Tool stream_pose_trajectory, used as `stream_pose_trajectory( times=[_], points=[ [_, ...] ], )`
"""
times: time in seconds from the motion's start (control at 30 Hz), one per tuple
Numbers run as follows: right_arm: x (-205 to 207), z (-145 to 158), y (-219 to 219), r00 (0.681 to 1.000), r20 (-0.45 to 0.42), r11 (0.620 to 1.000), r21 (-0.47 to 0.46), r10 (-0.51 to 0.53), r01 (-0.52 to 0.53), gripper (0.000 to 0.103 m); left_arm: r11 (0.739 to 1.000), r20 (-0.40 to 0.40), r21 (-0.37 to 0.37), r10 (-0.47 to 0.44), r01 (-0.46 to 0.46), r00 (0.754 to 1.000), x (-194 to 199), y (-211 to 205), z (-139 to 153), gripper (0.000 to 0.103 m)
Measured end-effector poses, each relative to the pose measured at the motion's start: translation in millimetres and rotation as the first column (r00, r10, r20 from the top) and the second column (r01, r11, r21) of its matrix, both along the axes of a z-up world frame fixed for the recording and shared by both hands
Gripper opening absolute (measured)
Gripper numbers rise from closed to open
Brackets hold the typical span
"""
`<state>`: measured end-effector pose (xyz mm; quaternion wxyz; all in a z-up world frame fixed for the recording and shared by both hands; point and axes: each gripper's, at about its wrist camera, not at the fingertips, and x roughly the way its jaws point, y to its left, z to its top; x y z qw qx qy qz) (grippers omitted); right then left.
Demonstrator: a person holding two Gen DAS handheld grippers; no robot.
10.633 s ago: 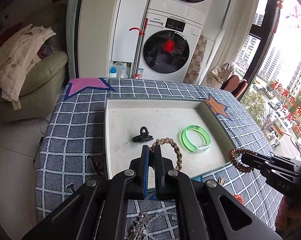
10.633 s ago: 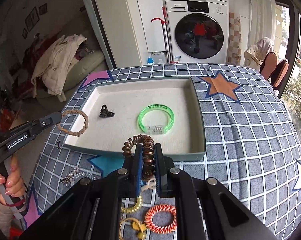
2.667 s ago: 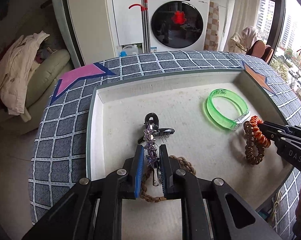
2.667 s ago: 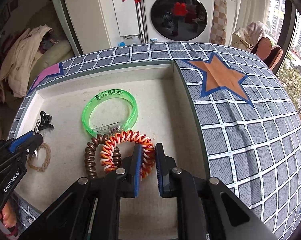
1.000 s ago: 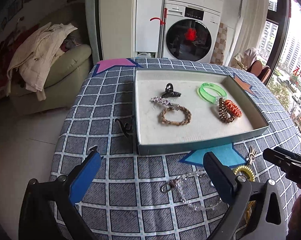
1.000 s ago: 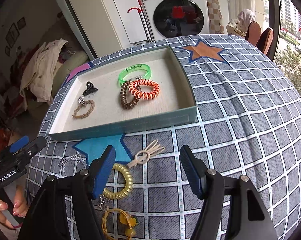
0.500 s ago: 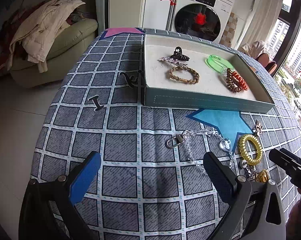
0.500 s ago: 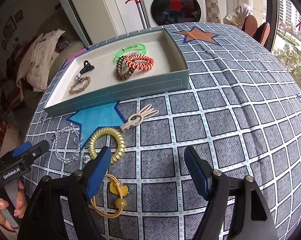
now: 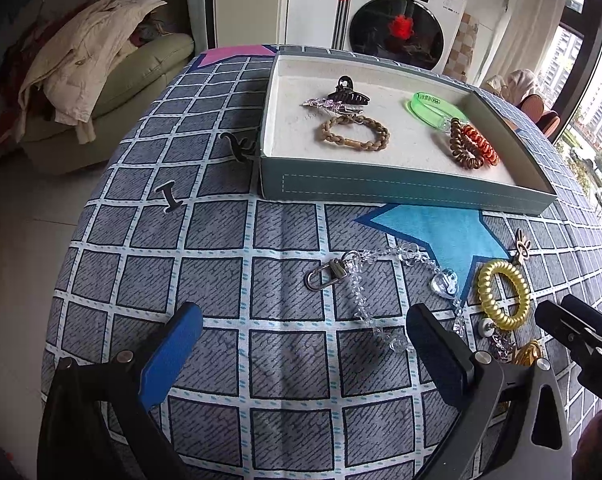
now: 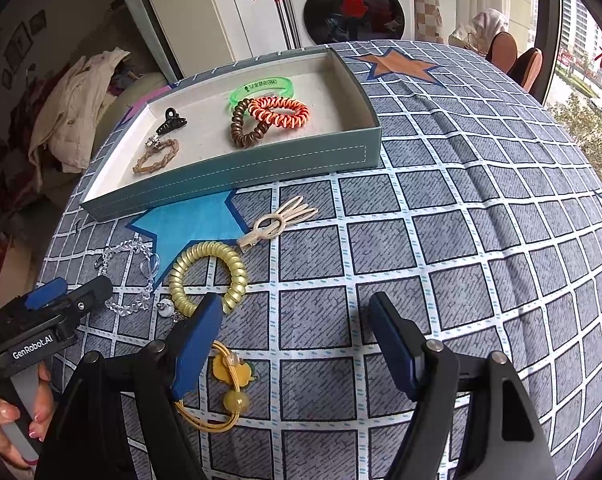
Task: Organize jewelry
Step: 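Move the left tool to the clear crystal bracelet while the right tool approaches the gold coil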
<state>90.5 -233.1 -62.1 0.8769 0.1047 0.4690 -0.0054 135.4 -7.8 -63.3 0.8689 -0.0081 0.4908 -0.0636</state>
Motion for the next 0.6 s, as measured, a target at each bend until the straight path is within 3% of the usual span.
stream_pose_trajectory(
  times=[0.2,0.33,0.5,0.6],
  points=[
    [11,-1,9,0.999,-0.010,0.999,-0.023,0.038,-0.039,0.078,1.000,0.004,0.023,-0.002,0.002,1.000,2,-2,-1,0.103],
    [18,-1,17,0.997,-0.018,0.996,-0.059,0.071,-0.072,0.072,0.999,0.017,0.042,-0.018,0.018,1.000,2,-6,0,0.101],
    [24,-2,27,0.994,-0.028,0.985,-0.133,0.107,-0.110,0.059,0.996,0.030,0.060,-0.063,0.061,0.998,-1,-16,3,0.085],
    [23,-3,34,0.990,-0.030,0.974,-0.181,0.135,-0.138,0.055,0.993,0.033,0.079,-0.092,0.089,0.995,-2,-22,5,0.081]
  ],
)
